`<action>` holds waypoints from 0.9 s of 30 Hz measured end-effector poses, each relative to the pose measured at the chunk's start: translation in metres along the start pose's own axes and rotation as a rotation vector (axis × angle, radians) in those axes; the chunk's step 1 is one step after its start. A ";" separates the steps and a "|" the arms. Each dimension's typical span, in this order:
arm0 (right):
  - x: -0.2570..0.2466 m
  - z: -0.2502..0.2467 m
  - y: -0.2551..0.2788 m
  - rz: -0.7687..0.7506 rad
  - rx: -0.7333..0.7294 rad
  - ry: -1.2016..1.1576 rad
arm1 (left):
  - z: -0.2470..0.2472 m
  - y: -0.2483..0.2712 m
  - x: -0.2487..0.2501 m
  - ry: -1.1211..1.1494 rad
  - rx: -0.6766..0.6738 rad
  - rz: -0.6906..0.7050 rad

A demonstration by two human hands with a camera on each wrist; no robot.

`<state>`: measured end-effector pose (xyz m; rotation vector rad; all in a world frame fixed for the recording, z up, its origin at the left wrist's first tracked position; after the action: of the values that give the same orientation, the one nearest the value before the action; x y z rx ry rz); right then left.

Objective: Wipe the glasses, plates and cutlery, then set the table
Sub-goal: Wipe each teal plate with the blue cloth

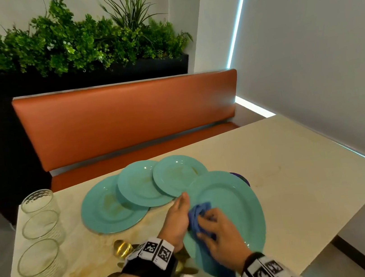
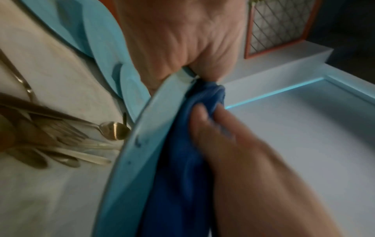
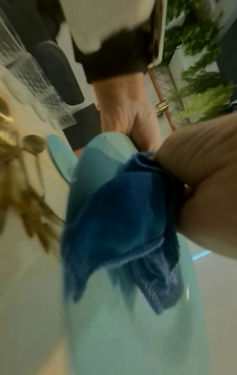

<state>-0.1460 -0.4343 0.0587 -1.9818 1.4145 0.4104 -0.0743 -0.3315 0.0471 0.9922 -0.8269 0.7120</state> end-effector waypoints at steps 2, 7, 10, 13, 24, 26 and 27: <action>0.014 0.006 0.028 -0.051 -0.219 0.016 | -0.008 -0.003 0.001 0.030 0.004 -0.010; 0.075 -0.043 0.029 0.064 -0.023 0.242 | -0.015 -0.007 0.002 0.027 -0.023 -0.025; 0.084 -0.070 -0.001 0.301 0.286 0.280 | 0.001 -0.008 -0.006 -0.006 -0.055 -0.045; 0.054 -0.049 -0.022 0.291 0.304 0.148 | 0.025 -0.008 -0.013 -0.044 -0.088 -0.066; 0.094 -0.042 0.062 0.355 -0.210 0.420 | 0.010 -0.027 -0.027 -0.028 0.003 -0.076; 0.107 -0.054 0.048 0.471 -0.014 0.350 | 0.019 -0.025 -0.037 -0.074 -0.016 -0.094; 0.105 -0.055 0.040 0.500 0.043 0.290 | 0.025 -0.023 -0.042 -0.099 -0.018 -0.103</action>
<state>-0.1509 -0.5544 0.0229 -1.6859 2.0941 0.3101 -0.0834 -0.3691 0.0092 1.0525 -0.8610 0.5699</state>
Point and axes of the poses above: each hand's wrist, its own y-axis away from the middle knuckle, its own z-axis out of the palm, x = y × z, the point moved 3 cm from there along -y, towards the middle knuckle, and after that the axes turned 10 degrees about -z, right-handed, at the moved point
